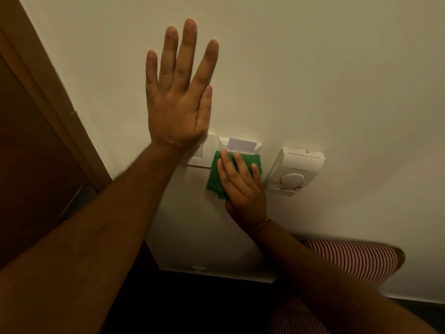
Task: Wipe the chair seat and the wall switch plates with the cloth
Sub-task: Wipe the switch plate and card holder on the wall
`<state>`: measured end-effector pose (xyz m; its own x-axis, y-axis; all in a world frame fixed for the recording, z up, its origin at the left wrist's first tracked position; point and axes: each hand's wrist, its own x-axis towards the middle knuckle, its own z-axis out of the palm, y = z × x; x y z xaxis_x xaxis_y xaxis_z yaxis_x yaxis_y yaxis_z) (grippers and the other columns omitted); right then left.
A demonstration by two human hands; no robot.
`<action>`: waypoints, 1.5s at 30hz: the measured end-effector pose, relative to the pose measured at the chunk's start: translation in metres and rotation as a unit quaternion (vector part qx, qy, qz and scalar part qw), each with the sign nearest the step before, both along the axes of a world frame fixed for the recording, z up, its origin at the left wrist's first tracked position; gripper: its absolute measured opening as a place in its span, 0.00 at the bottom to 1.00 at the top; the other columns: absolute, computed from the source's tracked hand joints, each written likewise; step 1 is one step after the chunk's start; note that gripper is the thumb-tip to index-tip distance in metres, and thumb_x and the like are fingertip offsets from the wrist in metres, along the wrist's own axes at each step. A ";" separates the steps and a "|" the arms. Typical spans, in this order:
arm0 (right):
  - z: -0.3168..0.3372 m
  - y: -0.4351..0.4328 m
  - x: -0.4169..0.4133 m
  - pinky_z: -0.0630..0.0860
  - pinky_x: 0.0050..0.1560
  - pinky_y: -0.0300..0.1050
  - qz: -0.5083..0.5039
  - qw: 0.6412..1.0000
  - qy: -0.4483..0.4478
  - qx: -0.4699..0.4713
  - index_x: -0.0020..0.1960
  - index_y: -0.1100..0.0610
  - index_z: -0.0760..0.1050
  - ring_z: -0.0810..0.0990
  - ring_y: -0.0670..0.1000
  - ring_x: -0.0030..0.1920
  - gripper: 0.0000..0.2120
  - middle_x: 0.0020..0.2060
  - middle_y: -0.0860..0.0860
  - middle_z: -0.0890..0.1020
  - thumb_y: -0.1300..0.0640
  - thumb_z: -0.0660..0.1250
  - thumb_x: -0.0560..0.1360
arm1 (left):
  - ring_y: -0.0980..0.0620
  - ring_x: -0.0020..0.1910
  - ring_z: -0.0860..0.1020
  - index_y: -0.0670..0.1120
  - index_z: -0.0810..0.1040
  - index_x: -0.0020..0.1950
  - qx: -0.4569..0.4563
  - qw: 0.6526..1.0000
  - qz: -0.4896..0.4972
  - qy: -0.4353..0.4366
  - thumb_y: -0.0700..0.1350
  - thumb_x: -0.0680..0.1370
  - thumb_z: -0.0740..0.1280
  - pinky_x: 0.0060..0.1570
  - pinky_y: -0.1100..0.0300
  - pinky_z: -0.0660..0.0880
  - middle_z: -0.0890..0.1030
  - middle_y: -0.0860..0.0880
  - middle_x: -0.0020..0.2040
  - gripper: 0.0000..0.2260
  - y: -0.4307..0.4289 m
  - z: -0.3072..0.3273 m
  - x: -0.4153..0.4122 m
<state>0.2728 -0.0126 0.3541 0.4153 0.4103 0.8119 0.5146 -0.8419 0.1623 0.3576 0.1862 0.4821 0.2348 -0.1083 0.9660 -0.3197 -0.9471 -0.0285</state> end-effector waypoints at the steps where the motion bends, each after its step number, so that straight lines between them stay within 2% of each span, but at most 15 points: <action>1: 0.002 0.005 0.000 0.44 0.85 0.55 0.000 1.000 0.001 -0.003 0.83 0.58 0.58 0.49 0.54 0.86 0.24 0.83 0.54 0.60 0.60 0.56 0.88 | 0.52 0.89 0.37 0.56 0.45 0.91 -0.003 1.000 0.000 -0.001 0.53 0.91 0.53 0.89 0.44 0.39 0.57 0.38 0.88 0.30 0.000 0.000 0.000; 3: 0.003 0.010 0.000 0.43 0.85 0.55 -0.005 1.000 0.008 -0.020 0.84 0.57 0.59 0.50 0.54 0.86 0.26 0.84 0.53 0.58 0.63 0.58 0.86 | 0.52 0.89 0.37 0.56 0.45 0.92 -0.007 1.000 -0.002 0.000 0.53 0.91 0.54 0.89 0.43 0.40 0.57 0.37 0.88 0.30 0.001 -0.001 0.001; 6: -0.001 -0.001 0.000 0.45 0.85 0.52 -0.009 0.996 -0.005 -0.088 0.82 0.56 0.66 0.58 0.54 0.84 0.22 0.83 0.52 0.63 0.63 0.51 0.89 | 0.52 0.90 0.37 0.55 0.46 0.92 -0.003 1.000 -0.001 -0.001 0.52 0.91 0.54 0.89 0.43 0.40 0.57 0.37 0.88 0.30 0.002 0.000 -0.001; 9: -0.001 -0.018 -0.002 0.47 0.84 0.52 -0.024 0.991 -0.010 -0.130 0.84 0.55 0.64 0.60 0.54 0.84 0.23 0.83 0.51 0.64 0.63 0.52 0.89 | 0.52 0.89 0.36 0.56 0.45 0.92 0.000 1.000 0.002 0.002 0.53 0.91 0.53 0.89 0.43 0.40 0.56 0.38 0.88 0.30 0.002 0.001 -0.003; 12: 0.008 -0.009 -0.003 0.46 0.84 0.52 -0.010 0.992 0.013 -0.122 0.83 0.57 0.64 0.60 0.56 0.84 0.23 0.83 0.54 0.65 0.62 0.49 0.89 | 0.52 0.89 0.36 0.56 0.44 0.91 0.005 1.000 0.008 -0.001 0.52 0.91 0.53 0.89 0.43 0.40 0.57 0.37 0.88 0.30 0.002 0.001 -0.002; 16: 0.022 0.029 0.001 0.42 0.85 0.52 0.048 0.985 0.048 -0.157 0.82 0.59 0.64 0.60 0.56 0.83 0.25 0.82 0.56 0.66 0.61 0.55 0.85 | 0.52 0.89 0.37 0.56 0.45 0.92 -0.008 1.000 0.003 0.008 0.53 0.91 0.53 0.89 0.43 0.39 0.56 0.37 0.88 0.30 0.000 0.000 -0.001; 19: 0.020 0.026 0.004 0.42 0.85 0.53 0.047 0.978 0.029 -0.201 0.83 0.59 0.61 0.60 0.56 0.84 0.28 0.83 0.56 0.63 0.60 0.57 0.84 | 0.52 0.89 0.37 0.56 0.45 0.92 -0.006 1.000 0.001 0.002 0.53 0.91 0.53 0.89 0.43 0.39 0.56 0.37 0.88 0.30 0.001 -0.001 -0.001; 23: 0.010 -0.018 -0.002 0.44 0.85 0.52 0.023 0.983 0.013 -0.179 0.84 0.59 0.60 0.55 0.56 0.85 0.25 0.84 0.55 0.60 0.63 0.55 0.87 | 0.52 0.90 0.38 0.56 0.46 0.92 -0.002 1.000 -0.005 -0.013 0.53 0.91 0.54 0.89 0.43 0.39 0.56 0.37 0.88 0.30 0.002 -0.001 0.004; 28: 0.015 -0.006 0.004 0.45 0.85 0.52 0.038 0.987 0.022 -0.153 0.83 0.58 0.63 0.60 0.56 0.83 0.23 0.83 0.54 0.63 0.63 0.51 0.88 | 0.51 0.90 0.39 0.57 0.47 0.92 -0.001 1.000 -0.011 -0.027 0.52 0.91 0.54 0.89 0.41 0.41 0.56 0.39 0.87 0.30 0.002 -0.002 0.011; 31: 0.022 0.026 0.008 0.44 0.85 0.52 0.078 0.988 0.030 -0.133 0.82 0.60 0.65 0.61 0.58 0.83 0.26 0.81 0.56 0.67 0.64 0.62 0.84 | 0.51 0.90 0.40 0.56 0.48 0.92 -0.006 0.999 -0.015 -0.029 0.52 0.91 0.54 0.89 0.41 0.41 0.55 0.39 0.88 0.29 0.003 -0.003 0.010; 36: 0.015 0.001 0.002 0.43 0.85 0.53 0.062 0.992 0.020 -0.111 0.83 0.59 0.62 0.57 0.56 0.84 0.25 0.82 0.56 0.65 0.63 0.60 0.86 | 0.51 0.90 0.39 0.56 0.49 0.92 -0.008 0.999 -0.012 -0.030 0.52 0.91 0.54 0.89 0.41 0.41 0.55 0.38 0.88 0.29 0.003 -0.002 0.009; 37: 0.013 -0.010 0.000 0.43 0.85 0.53 0.044 0.995 0.021 -0.092 0.83 0.58 0.61 0.58 0.56 0.83 0.26 0.82 0.56 0.63 0.63 0.61 0.86 | 0.51 0.90 0.39 0.56 0.48 0.92 -0.007 0.999 -0.012 -0.031 0.52 0.91 0.53 0.89 0.42 0.41 0.56 0.38 0.87 0.29 0.003 -0.002 0.009; 41: 0.006 -0.020 0.000 0.42 0.85 0.55 -0.005 0.998 0.035 -0.050 0.84 0.58 0.57 0.57 0.57 0.84 0.42 0.82 0.54 0.60 0.61 0.76 0.77 | 0.53 0.90 0.38 0.56 0.46 0.92 0.001 1.000 -0.008 -0.029 0.51 0.90 0.54 0.89 0.42 0.40 0.58 0.37 0.87 0.30 0.003 -0.001 0.008; 43: 0.006 -0.003 0.002 0.42 0.85 0.55 0.005 0.999 0.038 -0.020 0.83 0.58 0.59 0.51 0.55 0.86 0.35 0.82 0.53 0.61 0.60 0.70 0.80 | 0.52 0.90 0.38 0.55 0.47 0.92 0.000 1.000 -0.008 -0.022 0.51 0.91 0.54 0.89 0.42 0.40 0.58 0.37 0.87 0.30 0.003 0.000 0.005; 45: 0.005 0.014 0.004 0.44 0.84 0.54 0.012 1.000 0.023 -0.008 0.82 0.57 0.64 0.49 0.53 0.86 0.24 0.82 0.52 0.63 0.62 0.60 0.86 | 0.51 0.90 0.38 0.55 0.47 0.92 0.001 1.000 -0.005 -0.016 0.51 0.91 0.54 0.89 0.42 0.40 0.56 0.37 0.87 0.30 0.002 0.000 0.003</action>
